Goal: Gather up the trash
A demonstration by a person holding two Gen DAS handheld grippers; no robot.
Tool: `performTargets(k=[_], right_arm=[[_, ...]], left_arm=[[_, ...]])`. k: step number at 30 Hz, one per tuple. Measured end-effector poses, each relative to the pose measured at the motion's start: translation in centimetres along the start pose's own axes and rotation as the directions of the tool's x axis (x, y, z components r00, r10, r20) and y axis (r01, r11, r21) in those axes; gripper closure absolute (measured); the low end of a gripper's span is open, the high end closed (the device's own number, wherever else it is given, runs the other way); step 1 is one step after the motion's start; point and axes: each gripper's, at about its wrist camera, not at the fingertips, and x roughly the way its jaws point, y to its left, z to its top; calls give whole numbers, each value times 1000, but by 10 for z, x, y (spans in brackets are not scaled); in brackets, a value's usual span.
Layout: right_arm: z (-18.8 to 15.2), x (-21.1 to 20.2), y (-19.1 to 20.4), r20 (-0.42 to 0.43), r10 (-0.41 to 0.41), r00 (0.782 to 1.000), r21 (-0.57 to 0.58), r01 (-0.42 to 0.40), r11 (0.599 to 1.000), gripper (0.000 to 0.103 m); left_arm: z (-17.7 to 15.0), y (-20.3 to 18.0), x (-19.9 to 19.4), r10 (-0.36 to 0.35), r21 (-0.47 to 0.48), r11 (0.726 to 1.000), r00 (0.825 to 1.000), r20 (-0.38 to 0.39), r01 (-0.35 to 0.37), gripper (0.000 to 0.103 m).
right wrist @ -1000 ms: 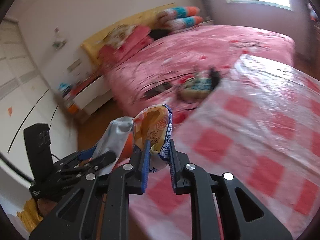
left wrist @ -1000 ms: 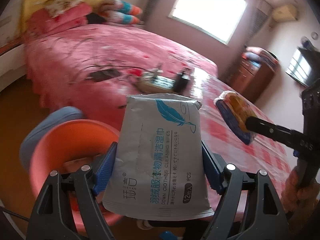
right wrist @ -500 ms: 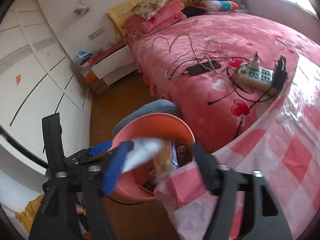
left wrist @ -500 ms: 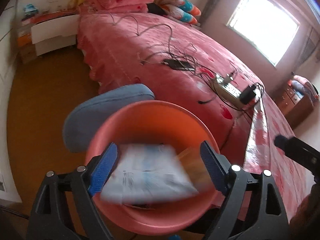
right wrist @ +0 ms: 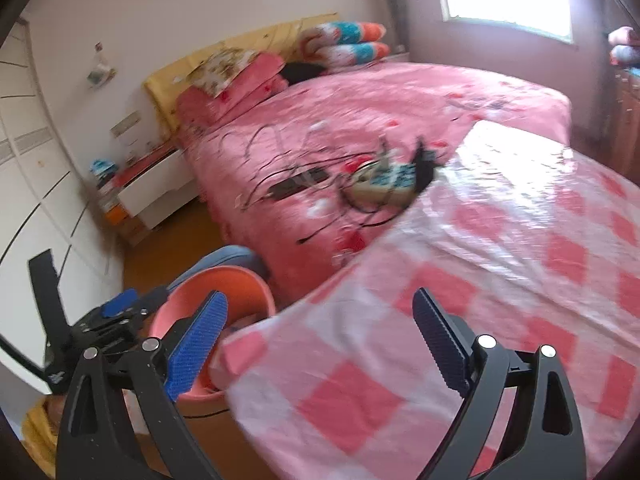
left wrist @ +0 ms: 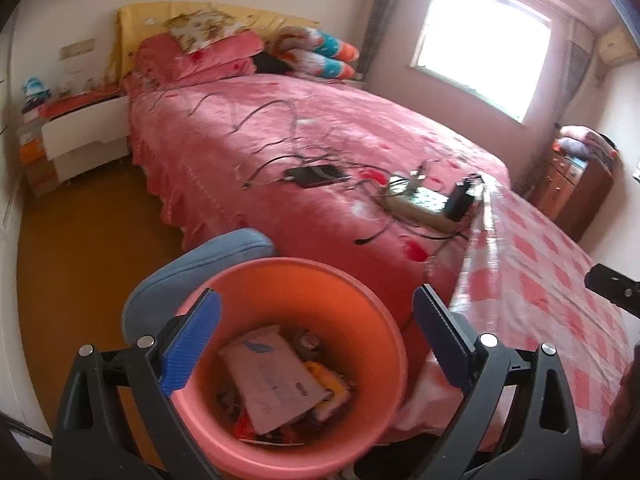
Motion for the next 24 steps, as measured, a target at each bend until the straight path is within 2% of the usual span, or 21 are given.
performTargets(k=[6, 15, 24], right_arm=[[-9, -26, -38, 49, -84, 995, 53, 82, 995, 9], [-21, -64, -90, 119, -152, 981, 140, 135, 981, 9], [-31, -97, -118, 180, -217, 959, 177, 185, 967, 8]], left_arm=[[10, -43, -8, -21, 74, 997, 1000, 10, 20, 6], [20, -111, -19, 22, 184, 983, 999, 42, -29, 6], [19, -174, -32, -33, 264, 964, 998, 62, 15, 6]])
